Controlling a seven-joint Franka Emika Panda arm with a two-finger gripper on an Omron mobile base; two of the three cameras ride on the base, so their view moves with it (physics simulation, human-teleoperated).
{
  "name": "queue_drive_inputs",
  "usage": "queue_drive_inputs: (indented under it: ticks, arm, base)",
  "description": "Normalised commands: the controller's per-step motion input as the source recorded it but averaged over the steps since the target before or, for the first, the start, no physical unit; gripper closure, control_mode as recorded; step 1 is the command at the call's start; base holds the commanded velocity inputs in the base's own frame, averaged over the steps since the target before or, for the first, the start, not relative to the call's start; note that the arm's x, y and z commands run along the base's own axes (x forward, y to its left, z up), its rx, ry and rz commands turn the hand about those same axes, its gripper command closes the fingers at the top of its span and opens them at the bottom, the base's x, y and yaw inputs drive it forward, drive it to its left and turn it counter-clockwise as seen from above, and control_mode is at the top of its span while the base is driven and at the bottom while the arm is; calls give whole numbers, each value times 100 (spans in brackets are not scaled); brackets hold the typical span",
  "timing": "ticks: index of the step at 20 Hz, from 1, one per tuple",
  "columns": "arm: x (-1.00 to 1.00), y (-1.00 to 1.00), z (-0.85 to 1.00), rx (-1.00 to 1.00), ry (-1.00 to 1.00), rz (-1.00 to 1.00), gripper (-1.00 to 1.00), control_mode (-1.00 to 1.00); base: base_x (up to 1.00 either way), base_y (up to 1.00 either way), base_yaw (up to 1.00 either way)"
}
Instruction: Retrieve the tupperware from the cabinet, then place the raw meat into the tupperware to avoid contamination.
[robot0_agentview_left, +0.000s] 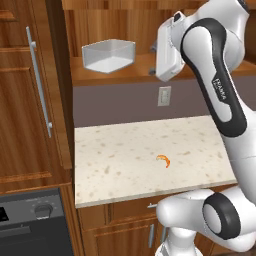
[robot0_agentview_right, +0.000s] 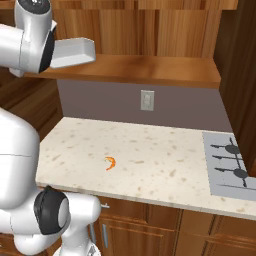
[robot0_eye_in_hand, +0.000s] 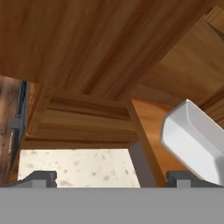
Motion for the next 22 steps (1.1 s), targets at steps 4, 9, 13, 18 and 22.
queue_drive_inputs:
  ticks: [4, 9, 13, 18, 22]
  arm:
    - [12, 11, 0, 4, 0, 0, -100, -100]
    - [14, 14, 0, 2, 0, 0, -100, -100]
    - [19, 12, 0, 0, 0, 0, -100, -100]
    - [23, 12, 0, 0, 2, 0, -100, -100]
    - [24, 8, 0, 0, 0, 0, -100, -100]
  base:
    - [0, 0, 0]
    - [0, 0, 0]
    - [0, 0, 0]
    - [0, 0, 0]
    - [0, 0, 0]
